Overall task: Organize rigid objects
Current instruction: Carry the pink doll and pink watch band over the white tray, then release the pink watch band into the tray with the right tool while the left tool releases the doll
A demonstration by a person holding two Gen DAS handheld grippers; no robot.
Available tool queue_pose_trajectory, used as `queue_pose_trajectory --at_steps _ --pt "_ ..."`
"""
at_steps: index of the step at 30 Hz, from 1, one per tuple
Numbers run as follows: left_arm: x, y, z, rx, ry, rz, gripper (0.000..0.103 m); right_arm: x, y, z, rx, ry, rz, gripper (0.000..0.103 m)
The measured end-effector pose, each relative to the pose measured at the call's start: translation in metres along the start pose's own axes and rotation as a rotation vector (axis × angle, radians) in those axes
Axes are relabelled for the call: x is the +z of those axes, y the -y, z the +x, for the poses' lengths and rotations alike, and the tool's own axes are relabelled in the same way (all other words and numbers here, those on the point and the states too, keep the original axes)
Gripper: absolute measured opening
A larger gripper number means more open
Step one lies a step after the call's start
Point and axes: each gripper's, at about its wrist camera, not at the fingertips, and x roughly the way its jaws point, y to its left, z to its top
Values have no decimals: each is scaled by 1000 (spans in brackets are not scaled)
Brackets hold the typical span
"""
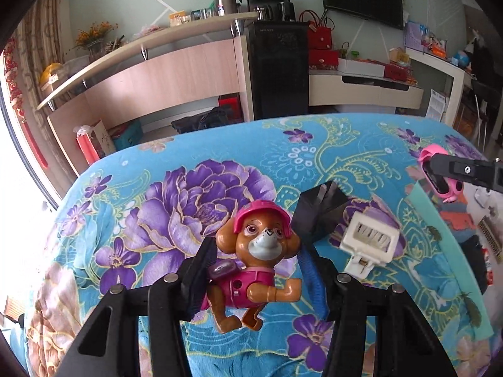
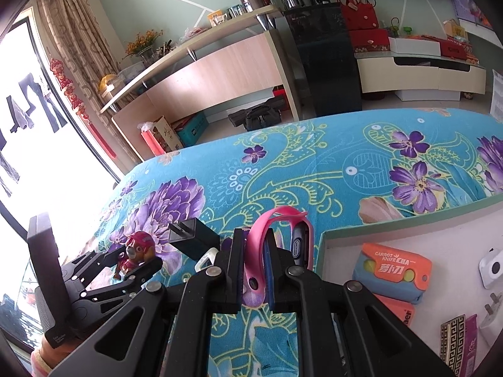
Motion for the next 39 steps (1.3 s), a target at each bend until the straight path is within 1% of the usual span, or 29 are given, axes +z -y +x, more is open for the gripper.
queue_pose_trajectory --at_steps 2,4,6,8,11,15,19,23,25,28,36,39 --pt "12 12 -16 -13 34 9 56 4 0 -13 -6 33 -3 11" --pt "23 32 -29 -22 70 43 56 7 2 -26 -20 61 -4 11" --pt "32 52 -37 -65 79 48 56 9 7 -37 -46 79 -3 11" --pt "39 74 -41 -113 73 50 56 9 15 -46 -87 81 5 11" --pt "45 110 -46 -138 83 92 56 7 34 -61 -168 78 29 11" --pt "49 146 -43 -206 52 89 56 6 66 -85 -278 96 98 11" --pt "45 181 -36 -215 21 110 56 1 98 -101 -409 87 171 11" --pt "38 204 -27 -248 -5 124 56 -4 123 -111 -478 71 244 11" --pt "36 211 -22 -250 -14 125 56 -6 129 -111 -493 58 258 11" --pt "33 217 -14 -265 -27 113 57 -8 133 -107 -471 30 267 12" --pt "21 229 3 -298 -83 116 57 -14 130 -98 -472 -42 242 12" --pt "20 232 5 -302 -96 109 57 -16 130 -100 -472 -51 246 12"
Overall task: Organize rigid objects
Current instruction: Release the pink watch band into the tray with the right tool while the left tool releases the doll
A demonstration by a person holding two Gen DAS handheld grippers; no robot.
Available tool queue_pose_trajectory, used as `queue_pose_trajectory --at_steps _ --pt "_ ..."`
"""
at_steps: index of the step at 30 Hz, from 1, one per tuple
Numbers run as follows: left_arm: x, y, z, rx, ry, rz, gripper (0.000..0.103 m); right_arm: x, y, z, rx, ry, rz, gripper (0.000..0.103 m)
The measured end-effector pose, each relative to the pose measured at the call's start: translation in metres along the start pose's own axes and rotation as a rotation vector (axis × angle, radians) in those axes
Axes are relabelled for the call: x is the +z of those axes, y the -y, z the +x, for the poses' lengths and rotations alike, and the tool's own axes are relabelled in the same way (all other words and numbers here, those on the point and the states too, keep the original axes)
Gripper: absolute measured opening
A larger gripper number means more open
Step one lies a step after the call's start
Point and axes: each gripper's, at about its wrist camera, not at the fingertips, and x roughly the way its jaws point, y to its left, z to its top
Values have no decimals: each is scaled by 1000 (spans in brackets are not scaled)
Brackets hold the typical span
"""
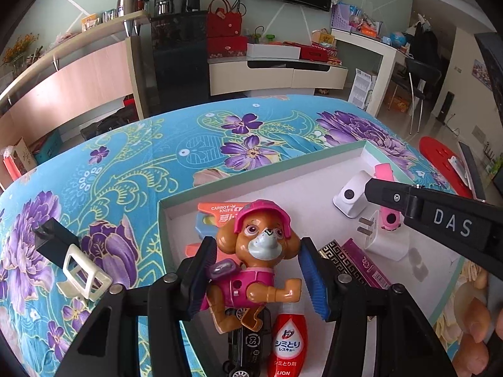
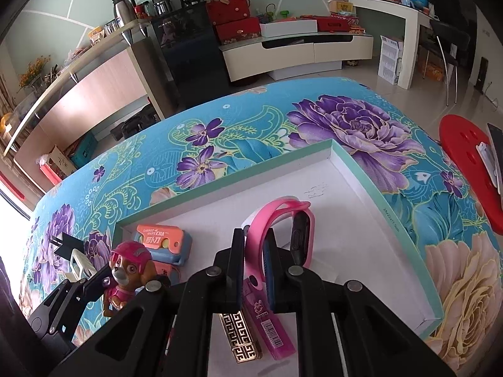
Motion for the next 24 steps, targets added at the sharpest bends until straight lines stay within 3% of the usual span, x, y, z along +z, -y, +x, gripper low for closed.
queue_pose_trajectory --at_steps 3,5,7,14,18,24 --pt "1 2 0 -13 -4 1 61 1 1 -6 1 13 5 15" --pt "2 2 -3 -13 2 2 68 3 1 -9 -7 18 3 33" --pt "3 1 -6 -13 5 -1 69 3 0 -11 -10 26 1 39" --pt "10 -22 -30 25 47 -50 74 8 -8 -29 11 91 -25 40" --pt "11 -58 -49 104 87 -137 76 9 -21 -33 47 116 -59 40" --pt "-1 -121 -69 308 94 -269 77 2 -54 -17 121 75 -119 40"
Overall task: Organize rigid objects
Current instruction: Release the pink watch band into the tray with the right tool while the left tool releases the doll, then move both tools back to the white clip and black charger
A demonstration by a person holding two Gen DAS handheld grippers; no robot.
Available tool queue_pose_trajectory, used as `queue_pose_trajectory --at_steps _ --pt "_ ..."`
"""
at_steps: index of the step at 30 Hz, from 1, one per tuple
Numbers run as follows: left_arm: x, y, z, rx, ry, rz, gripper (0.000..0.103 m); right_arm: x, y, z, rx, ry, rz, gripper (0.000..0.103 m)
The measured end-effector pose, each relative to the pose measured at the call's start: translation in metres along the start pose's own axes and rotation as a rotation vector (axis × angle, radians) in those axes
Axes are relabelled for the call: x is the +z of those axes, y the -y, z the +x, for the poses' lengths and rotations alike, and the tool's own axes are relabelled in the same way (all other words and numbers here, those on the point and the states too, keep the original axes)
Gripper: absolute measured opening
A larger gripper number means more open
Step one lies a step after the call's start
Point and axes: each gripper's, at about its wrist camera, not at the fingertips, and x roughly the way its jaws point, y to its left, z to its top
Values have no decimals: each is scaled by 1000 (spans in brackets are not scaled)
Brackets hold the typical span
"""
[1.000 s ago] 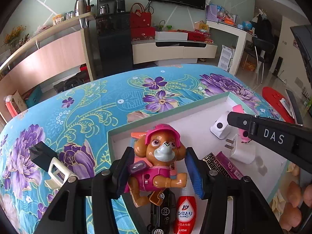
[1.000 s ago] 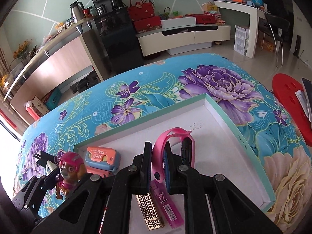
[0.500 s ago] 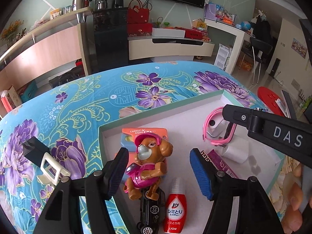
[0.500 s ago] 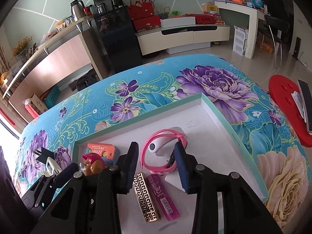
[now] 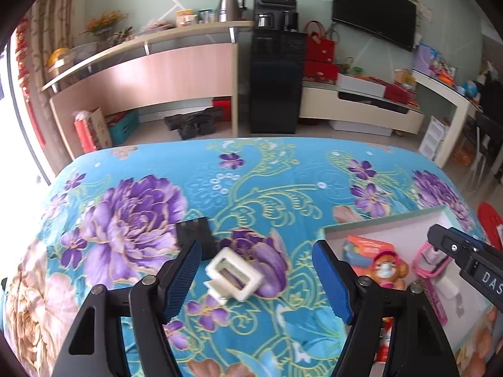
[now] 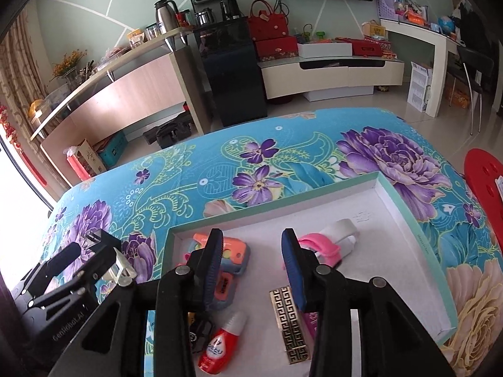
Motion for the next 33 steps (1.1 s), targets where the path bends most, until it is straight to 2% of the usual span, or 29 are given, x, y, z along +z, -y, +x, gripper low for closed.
queue_pose_trajectory --at_steps 6,8,12,15,16,19,26,33 --pt "-6 -64 4 108 -33 -158 78 -10 -47 19 100 -35 -101 39" --pt "-9 -79 3 137 -37 -186 83 -14 -63 25 119 -49 -134 39" --pt "-15 -103 -1 150 -36 -240 86 -21 -89 36 133 -75 -184 39" --pt "-19 -117 -2 168 -37 -267 94 -26 -104 42 142 -89 -207 39" --pt "-19 -121 -2 179 -38 -274 100 -27 -109 45 145 -93 -212 40" --pt "-23 -133 -1 203 -36 -299 103 -31 -120 54 151 -112 -223 54" --pt "-31 -145 10 220 -75 -326 103 -37 -140 64 157 -119 -273 69" --pt "-35 -151 19 189 -89 -363 103 -40 -158 70 214 -100 -313 70"
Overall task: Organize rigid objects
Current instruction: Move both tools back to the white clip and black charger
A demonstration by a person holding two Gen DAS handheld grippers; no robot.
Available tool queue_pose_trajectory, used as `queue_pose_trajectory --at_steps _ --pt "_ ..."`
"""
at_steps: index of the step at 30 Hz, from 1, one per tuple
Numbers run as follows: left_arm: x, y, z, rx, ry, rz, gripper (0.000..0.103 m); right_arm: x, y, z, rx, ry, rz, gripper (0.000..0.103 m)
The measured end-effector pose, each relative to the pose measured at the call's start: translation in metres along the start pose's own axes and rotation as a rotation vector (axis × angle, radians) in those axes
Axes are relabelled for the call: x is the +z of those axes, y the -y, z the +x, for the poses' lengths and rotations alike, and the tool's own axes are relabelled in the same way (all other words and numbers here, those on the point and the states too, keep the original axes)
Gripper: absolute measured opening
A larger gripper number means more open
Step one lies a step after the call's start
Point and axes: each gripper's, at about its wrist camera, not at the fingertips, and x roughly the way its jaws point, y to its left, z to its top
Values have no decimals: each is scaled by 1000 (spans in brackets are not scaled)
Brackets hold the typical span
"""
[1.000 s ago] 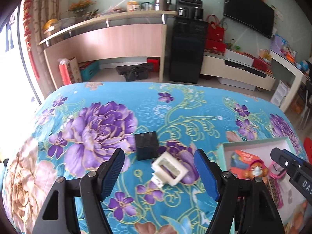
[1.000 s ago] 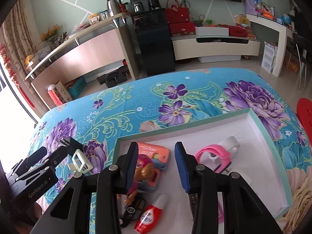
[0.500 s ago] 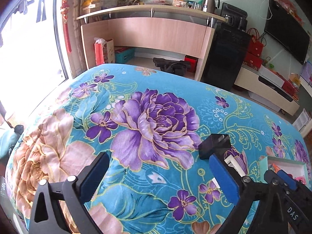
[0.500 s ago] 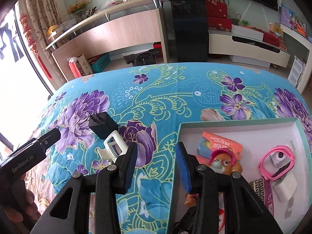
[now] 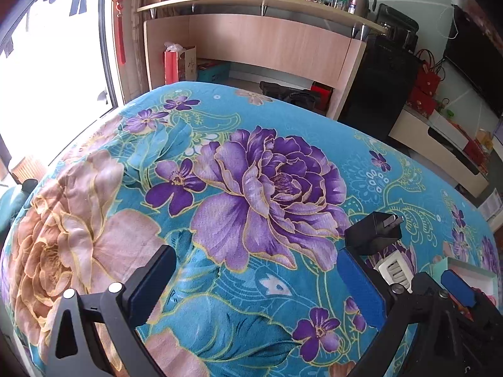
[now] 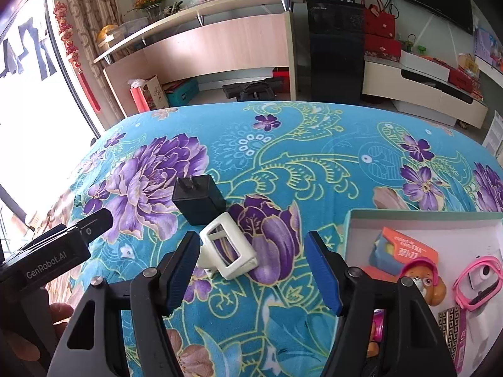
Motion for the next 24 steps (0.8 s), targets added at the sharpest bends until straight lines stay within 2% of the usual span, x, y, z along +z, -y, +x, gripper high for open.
queue_pose_trajectory --at_steps 6,14,24 --pt "-2 -1 16 5 -41 -9 103 -4 -11 20 22 -40 -34 70" --pt "-6 -3 40 6 -104 -30 103 -7 -11 35 73 -66 -10 70" --pt "-8 -4 47 31 -129 -25 103 -12 -15 47 44 -105 -44 70"
